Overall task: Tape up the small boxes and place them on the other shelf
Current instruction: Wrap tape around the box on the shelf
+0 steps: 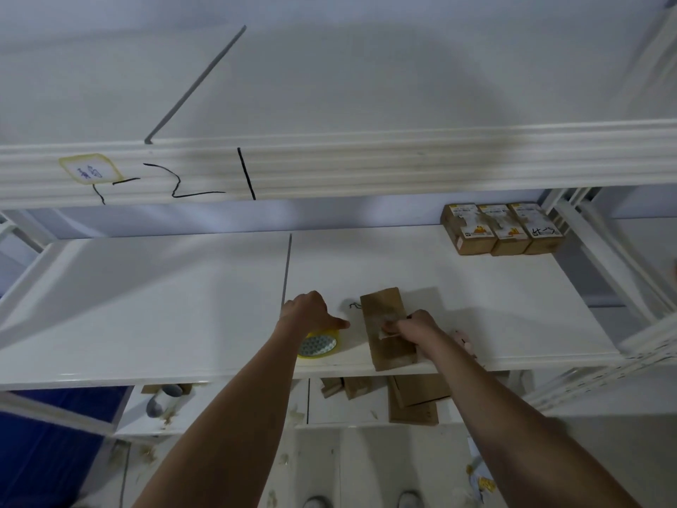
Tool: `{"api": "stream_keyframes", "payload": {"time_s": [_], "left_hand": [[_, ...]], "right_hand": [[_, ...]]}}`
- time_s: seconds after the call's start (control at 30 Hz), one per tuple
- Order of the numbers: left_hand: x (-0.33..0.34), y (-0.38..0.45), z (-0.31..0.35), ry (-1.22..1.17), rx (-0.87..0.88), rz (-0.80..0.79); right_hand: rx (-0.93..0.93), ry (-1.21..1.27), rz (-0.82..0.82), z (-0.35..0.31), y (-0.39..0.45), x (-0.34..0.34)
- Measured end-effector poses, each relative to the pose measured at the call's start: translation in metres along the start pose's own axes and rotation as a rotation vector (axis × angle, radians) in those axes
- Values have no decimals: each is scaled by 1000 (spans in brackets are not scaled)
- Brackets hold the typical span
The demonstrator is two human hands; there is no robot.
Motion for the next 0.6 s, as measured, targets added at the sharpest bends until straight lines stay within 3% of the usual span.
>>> {"api": "stream_keyframes", "payload": {"time_s": [0.3,0.47,0.6], "left_hand": [[-7,12,11,90,56,39],[-1,12,11,65,39,1],[0,14,10,48,22,10]], "right_hand": [[2,20,59,8,5,-1],[-11,-176,178,2,6,-8],[-14,-120,152,5,6,-11]]}}
Point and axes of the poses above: each hand's wrist, its own y-axis towards the middle knuckle, its own x-axis out of the palm, z = x × y, the point moved 9 cm from there along y, towards the middle knuckle, and after that the axes turned 8 degrees about z, right-handed, at the moved point
